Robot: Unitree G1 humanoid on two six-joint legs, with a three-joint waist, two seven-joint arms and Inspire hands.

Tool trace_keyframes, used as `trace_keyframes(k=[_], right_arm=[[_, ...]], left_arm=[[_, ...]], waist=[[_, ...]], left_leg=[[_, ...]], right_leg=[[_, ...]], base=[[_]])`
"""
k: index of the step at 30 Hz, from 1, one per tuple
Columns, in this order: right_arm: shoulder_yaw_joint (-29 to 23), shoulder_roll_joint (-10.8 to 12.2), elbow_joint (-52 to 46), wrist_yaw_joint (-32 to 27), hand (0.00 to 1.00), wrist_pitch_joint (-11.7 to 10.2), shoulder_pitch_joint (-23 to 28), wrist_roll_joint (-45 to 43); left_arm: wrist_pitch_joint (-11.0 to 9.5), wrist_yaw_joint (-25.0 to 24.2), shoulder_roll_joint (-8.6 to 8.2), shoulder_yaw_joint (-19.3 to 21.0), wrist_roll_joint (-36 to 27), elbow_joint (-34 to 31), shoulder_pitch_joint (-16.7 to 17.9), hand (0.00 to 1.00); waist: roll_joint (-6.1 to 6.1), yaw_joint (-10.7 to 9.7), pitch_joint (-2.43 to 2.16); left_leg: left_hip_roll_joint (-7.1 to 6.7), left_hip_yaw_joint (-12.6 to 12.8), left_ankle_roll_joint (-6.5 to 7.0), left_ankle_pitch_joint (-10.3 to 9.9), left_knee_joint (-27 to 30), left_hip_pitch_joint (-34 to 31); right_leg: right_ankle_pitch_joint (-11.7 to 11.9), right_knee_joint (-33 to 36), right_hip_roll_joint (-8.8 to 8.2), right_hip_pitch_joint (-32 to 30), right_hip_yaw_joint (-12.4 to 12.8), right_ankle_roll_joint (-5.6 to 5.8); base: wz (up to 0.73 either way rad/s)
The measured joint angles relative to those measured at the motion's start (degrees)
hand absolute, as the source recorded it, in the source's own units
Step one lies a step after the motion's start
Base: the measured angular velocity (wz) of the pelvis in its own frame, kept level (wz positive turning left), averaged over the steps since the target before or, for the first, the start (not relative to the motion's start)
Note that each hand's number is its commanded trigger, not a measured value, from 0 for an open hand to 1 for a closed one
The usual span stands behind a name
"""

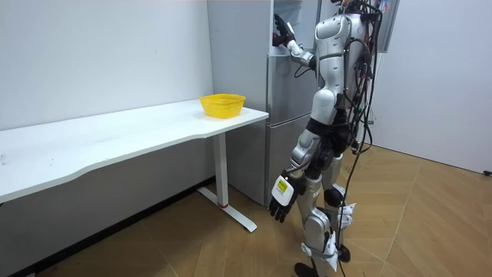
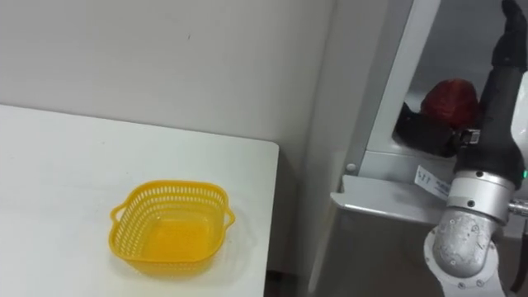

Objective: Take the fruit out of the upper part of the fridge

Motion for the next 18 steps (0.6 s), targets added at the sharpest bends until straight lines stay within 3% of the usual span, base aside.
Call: trace_keyframes(k=[4, 13, 18], right_arm=[[0.00, -0.24, 0.97, 1.18, 0.00, 0.03, -0.84, -0.01], [-0.07, -3.13, 1.55, 6.45, 0.00, 0.39, -0.90, 1.72], [-0.12, -5.39, 1.55, 11.27, 0.00, 2.86, -1.53, 4.88]], left_arm=[[0.30, -1.08, 0.00, 0.02, 2.08, -1.83, 0.39, 0.00], [1.10, -2.37, -0.15, 0.46, 2.12, -4.46, 0.76, 0.00], [2.44, -2.34, -0.35, 2.16, 2.01, -4.47, 0.95, 0.00]], waist=[[0.15, -0.11, -0.08], [0.44, 0.01, -0.18], [0.35, -0.25, -0.34]], left_leg=[[0.00, -0.18, 0.00, 0.00, 0.06, 0.04], [0.00, 0.04, 0.00, 0.00, 0.06, 0.06], [0.01, 0.13, 0.00, 0.00, 0.07, 0.14]], right_leg=[[0.00, 0.01, 0.01, 0.08, -0.01, 0.00], [0.00, 0.03, -0.02, 0.01, 0.15, 0.00], [0.00, 0.06, -0.02, 0.12, 0.49, 0.00]], base=[[0.00], [0.00], [0.00]])
